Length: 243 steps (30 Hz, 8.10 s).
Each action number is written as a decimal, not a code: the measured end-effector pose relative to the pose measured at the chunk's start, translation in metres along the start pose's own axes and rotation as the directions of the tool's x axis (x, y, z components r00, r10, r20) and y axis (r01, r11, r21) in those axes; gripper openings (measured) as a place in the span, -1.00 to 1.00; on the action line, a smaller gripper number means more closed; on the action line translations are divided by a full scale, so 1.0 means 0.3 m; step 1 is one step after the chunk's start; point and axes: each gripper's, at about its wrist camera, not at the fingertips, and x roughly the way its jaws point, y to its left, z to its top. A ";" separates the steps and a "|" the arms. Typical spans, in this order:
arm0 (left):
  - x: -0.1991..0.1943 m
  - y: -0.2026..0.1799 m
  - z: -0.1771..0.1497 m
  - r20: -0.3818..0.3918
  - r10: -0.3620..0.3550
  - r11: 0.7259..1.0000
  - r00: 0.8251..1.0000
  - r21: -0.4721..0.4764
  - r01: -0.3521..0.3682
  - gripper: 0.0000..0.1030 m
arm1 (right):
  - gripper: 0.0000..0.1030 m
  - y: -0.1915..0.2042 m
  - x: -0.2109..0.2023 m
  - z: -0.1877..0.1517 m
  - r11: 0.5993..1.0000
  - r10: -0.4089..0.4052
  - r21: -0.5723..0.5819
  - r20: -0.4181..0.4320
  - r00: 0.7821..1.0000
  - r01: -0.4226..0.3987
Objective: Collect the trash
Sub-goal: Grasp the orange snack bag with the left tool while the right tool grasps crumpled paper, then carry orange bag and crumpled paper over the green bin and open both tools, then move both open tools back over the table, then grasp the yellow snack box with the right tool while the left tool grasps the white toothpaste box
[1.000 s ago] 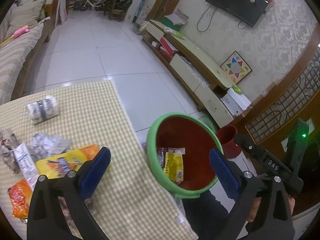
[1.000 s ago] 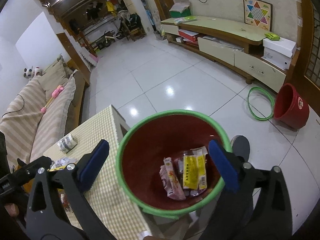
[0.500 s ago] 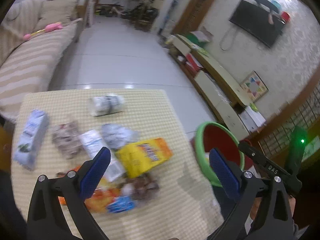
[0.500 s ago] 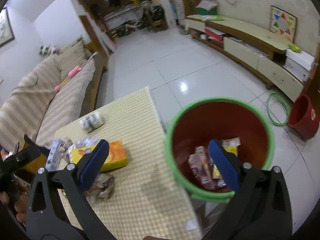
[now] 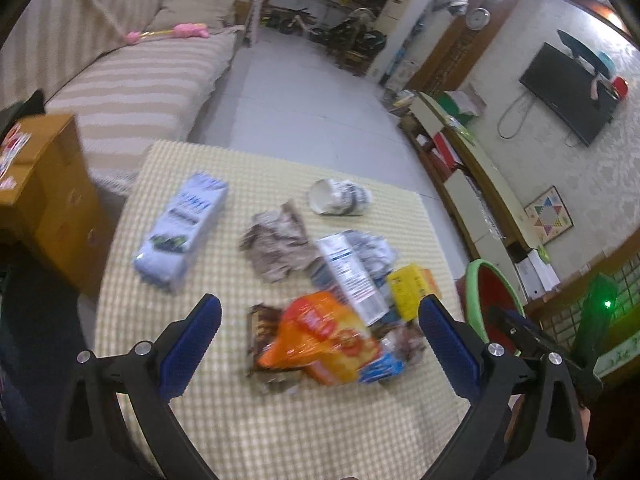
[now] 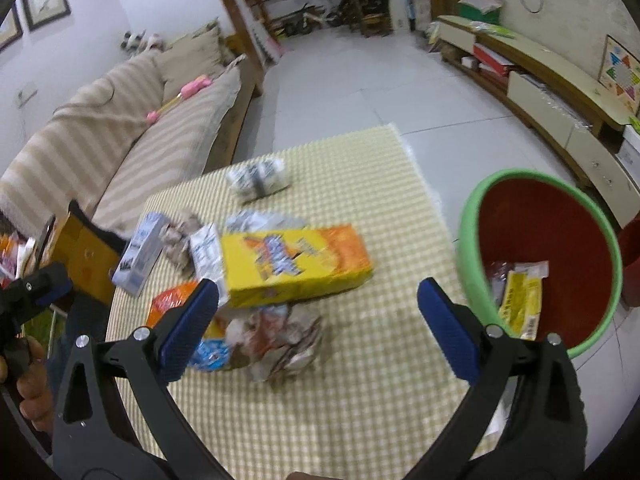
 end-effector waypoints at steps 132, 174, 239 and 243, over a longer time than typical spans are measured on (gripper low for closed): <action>0.294 -0.856 -0.028 -0.174 -0.240 0.890 0.955 0.353 0.288 -0.31 | -0.40 -0.674 -0.265 0.077 0.969 -0.113 0.231 0.111 0.987 0.085; 0.499 -1.060 -0.047 -0.241 -0.253 0.880 0.937 0.346 0.326 0.54 | 0.46 -0.838 -0.224 0.102 0.945 -0.182 0.292 0.093 0.979 0.148; 0.147 0.264 0.053 -0.038 0.120 0.991 0.992 -0.051 -0.122 0.84 | 0.62 0.144 0.308 0.036 0.900 -0.111 -0.421 0.027 0.993 0.112; 0.193 0.264 0.078 -0.053 0.142 0.989 0.988 -0.023 -0.144 0.84 | 0.45 0.123 0.341 0.077 0.923 -0.081 -0.379 -0.009 0.997 0.071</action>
